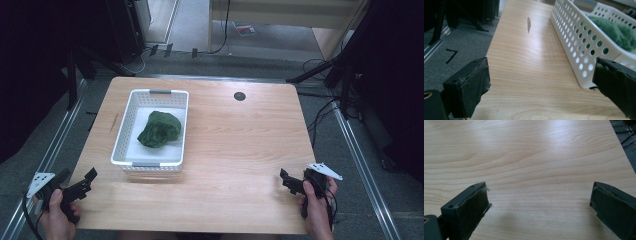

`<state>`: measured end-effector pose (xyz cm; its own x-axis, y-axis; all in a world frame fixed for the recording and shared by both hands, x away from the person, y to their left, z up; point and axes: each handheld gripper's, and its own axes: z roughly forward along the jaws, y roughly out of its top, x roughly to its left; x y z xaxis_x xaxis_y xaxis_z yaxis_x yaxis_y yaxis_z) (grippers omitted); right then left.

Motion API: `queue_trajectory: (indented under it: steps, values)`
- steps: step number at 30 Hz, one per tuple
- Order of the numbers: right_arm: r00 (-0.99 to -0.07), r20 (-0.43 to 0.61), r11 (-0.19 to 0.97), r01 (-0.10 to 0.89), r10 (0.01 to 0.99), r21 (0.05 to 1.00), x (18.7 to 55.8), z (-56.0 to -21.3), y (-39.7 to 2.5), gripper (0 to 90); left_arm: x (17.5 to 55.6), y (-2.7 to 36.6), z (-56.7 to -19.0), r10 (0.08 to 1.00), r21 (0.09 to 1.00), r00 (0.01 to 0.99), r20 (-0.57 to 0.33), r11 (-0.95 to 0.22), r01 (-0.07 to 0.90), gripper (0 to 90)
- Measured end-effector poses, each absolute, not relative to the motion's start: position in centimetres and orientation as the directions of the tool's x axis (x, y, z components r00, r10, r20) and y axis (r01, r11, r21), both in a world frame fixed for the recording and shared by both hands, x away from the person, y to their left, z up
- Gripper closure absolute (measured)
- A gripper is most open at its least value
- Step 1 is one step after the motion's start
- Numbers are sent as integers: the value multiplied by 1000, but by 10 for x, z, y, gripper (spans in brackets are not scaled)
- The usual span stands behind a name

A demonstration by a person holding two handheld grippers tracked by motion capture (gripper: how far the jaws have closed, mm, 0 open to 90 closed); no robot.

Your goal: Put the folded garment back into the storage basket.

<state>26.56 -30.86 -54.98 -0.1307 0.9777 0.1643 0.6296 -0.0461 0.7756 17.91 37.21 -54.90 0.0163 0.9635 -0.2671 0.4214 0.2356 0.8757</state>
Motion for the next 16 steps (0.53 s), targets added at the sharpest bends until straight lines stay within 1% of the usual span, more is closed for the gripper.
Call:
queue_trajectory:
  steps: [2, 5, 16]
  values:
    - [-131, 165, -47, 630, 977, 775, 266, -550, -309, 19, 182, 369, -553, 971, 875, 22, -240, 206, 437, 19]
    - [-130, 166, -48, 630, 977, 775, 266, -550, -309, 19, 184, 365, -553, 971, 878, 31, -236, 199, 436, 19]
    - [-125, 154, -39, 640, 980, 767, 266, -550, -307, 19, 185, 368, -554, 959, 857, 28, -283, 239, 457, 20]
